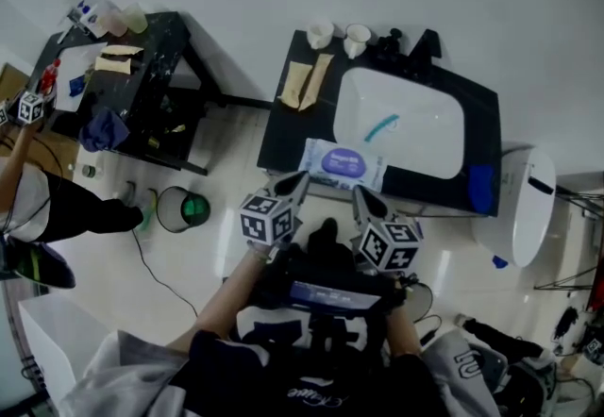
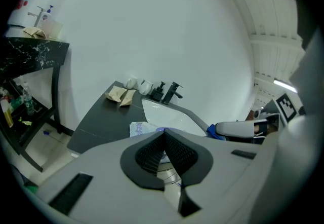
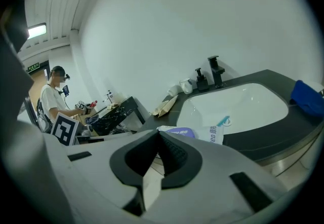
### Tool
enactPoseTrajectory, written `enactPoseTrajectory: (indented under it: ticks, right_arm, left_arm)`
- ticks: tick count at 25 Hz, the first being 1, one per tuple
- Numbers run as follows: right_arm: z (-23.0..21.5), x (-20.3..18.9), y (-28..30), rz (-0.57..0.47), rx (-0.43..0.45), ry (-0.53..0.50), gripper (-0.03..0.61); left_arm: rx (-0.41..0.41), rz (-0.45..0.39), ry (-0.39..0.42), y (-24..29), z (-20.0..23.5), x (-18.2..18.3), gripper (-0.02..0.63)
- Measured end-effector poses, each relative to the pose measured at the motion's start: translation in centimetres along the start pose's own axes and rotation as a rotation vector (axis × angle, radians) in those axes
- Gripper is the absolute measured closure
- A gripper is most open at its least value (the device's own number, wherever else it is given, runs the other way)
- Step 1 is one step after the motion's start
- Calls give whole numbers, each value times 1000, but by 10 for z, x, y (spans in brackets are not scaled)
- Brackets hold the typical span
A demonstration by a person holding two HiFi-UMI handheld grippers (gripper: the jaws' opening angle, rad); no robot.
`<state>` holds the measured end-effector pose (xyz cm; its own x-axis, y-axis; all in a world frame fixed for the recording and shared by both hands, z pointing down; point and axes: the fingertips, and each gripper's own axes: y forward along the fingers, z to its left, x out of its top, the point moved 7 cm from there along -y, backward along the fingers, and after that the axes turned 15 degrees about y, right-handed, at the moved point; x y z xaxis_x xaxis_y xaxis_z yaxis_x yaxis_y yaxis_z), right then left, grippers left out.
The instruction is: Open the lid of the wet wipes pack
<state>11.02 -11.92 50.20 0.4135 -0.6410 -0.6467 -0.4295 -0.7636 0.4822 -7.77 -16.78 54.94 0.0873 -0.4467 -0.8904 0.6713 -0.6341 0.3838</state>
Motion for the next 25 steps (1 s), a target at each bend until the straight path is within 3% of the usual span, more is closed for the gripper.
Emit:
enactPoseTrajectory:
  ticks: [14,25]
  right_arm:
    - [-49,-1,36,181,-37,0,565]
    - [-61,-7,57,300,-33,12,530]
  left_arm:
    - [30,139,-27,49,8,-28,607]
    - [18,181,-31,58,11,-38,607]
